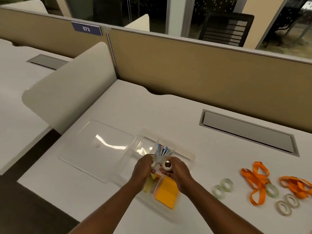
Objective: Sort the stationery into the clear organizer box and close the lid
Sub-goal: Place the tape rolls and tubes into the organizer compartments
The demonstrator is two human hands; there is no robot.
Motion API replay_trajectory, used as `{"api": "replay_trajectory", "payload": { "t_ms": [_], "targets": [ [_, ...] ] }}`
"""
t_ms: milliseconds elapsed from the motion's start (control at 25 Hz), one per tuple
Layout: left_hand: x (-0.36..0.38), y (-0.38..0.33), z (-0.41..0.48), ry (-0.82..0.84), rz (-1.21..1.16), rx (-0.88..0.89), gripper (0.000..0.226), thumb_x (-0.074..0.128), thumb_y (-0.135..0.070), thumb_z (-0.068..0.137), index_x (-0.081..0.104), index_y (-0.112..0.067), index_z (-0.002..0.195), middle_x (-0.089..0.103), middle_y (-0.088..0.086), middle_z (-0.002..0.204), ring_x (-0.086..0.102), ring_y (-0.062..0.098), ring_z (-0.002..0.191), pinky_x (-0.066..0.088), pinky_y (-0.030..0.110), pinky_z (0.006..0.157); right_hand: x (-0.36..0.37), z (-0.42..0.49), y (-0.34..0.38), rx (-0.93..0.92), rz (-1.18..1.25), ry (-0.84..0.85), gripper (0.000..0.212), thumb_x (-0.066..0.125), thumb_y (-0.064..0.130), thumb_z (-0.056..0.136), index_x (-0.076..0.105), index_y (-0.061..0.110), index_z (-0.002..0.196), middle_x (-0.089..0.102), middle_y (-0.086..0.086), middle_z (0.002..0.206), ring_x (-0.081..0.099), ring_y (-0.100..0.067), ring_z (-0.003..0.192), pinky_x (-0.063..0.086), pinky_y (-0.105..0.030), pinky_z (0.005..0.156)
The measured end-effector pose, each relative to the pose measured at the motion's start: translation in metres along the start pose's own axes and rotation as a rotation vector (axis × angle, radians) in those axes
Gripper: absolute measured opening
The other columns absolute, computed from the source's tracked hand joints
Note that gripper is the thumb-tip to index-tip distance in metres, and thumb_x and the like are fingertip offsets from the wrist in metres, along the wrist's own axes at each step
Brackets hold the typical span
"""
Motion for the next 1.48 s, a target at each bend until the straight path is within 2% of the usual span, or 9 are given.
{"api": "replay_trajectory", "payload": {
  "t_ms": [120,280,400,560,720,1000,1120,1280,1480],
  "targets": [
    [-0.04,-0.02,0.024,-0.119,0.384,0.182,0.022,0.056,-0.043,0.093,0.062,-0.032,0.11,0.066,-0.004,0.1,0.063,0.006,0.085,0.048,0.021,0.067,0.035,0.023,0.013,-0.081,-0.244,0.005,0.023,0.052,0.021,0.096,0.065,0.009,0.11,0.069,-0.022,0.102,0.071,-0.025,0.089,0.06,-0.035,0.084],
    [-0.062,-0.039,0.05,-0.178,0.644,0.371,0.045,0.071,-0.033,0.085,0.057,-0.018,0.125,0.061,0.002,0.112,0.06,0.017,0.102,0.05,0.029,0.085,0.063,0.045,0.041,-0.219,-0.586,-0.103,0.017,0.054,0.026,0.093,0.064,0.018,0.104,0.07,-0.006,0.097,0.07,-0.019,0.08,0.057,-0.028,0.058],
    [-0.061,-0.044,0.063,-0.17,0.823,0.467,0.05,0.072,-0.032,0.083,0.056,-0.017,0.128,0.062,0.004,0.118,0.058,0.022,0.108,0.05,0.034,0.091,0.078,0.06,0.055,-0.264,-0.703,-0.156,0.02,0.057,0.024,0.089,0.068,0.014,0.103,0.072,-0.005,0.099,0.069,-0.025,0.091,0.059,-0.044,0.083],
    [-0.057,-0.045,0.074,-0.159,1.026,0.506,0.05,0.069,-0.033,0.085,0.052,-0.021,0.13,0.064,0.0,0.12,0.056,0.021,0.108,0.046,0.031,0.089,0.092,0.069,0.062,-0.261,-0.782,-0.162,0.028,0.055,0.016,0.088,0.068,0.014,0.113,0.07,-0.006,0.113,0.069,-0.026,0.101,0.055,-0.044,0.093],
    [-0.051,-0.044,0.078,-0.145,1.07,0.513,0.047,0.065,-0.032,0.088,0.051,-0.022,0.132,0.063,-0.001,0.124,0.055,0.022,0.11,0.044,0.032,0.09,0.095,0.067,0.064,-0.295,-0.841,-0.149,0.029,0.055,0.014,0.089,0.067,0.013,0.116,0.071,-0.006,0.115,0.069,-0.025,0.102,0.054,-0.041,0.096],
    [-0.033,-0.05,0.07,-0.142,1.015,0.538,0.051,0.063,-0.036,0.088,0.051,-0.019,0.134,0.056,0.005,0.129,0.052,0.022,0.116,0.043,0.032,0.096,0.063,0.045,0.074,-0.424,-0.834,-0.161,0.016,0.059,0.023,0.09,0.07,0.02,0.102,0.071,0.005,0.095,0.067,-0.014,0.089,0.058,-0.039,0.087],
    [-0.006,-0.06,0.057,-0.114,0.967,0.593,0.047,0.061,-0.037,0.088,0.054,-0.017,0.13,0.057,0.005,0.127,0.053,0.021,0.115,0.046,0.032,0.094,0.032,0.031,0.076,-0.461,-0.797,-0.194,0.012,0.06,0.022,0.091,0.07,0.02,0.098,0.071,0.006,0.09,0.068,-0.013,0.086,0.059,-0.042,0.084],
    [0.043,-0.07,0.031,-0.056,0.924,0.671,0.041,0.062,-0.038,0.088,0.058,-0.017,0.123,0.059,0.005,0.116,0.055,0.022,0.107,0.048,0.032,0.084,-0.021,0.01,0.073,-0.467,-0.773,-0.242,0.015,0.059,0.019,0.094,0.071,0.017,0.103,0.073,0.001,0.098,0.069,-0.018,0.09,0.058,-0.043,0.088],
    [0.115,-0.064,-0.006,0.07,0.904,0.734,0.036,0.064,-0.036,0.088,0.06,-0.019,0.12,0.059,0.002,0.117,0.052,0.02,0.109,0.045,0.032,0.087,-0.107,-0.022,0.068,-0.451,-0.752,-0.324,0.012,0.06,0.02,0.092,0.071,0.02,0.097,0.073,0.005,0.091,0.069,-0.015,0.087,0.059,-0.039,0.083]
  ]
}}
Point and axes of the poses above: each hand's wrist, its own z-axis towards the middle knuckle, its own x-axis out of the palm, y = z × x, the point moved 7 cm from there along z, towards the middle knuckle
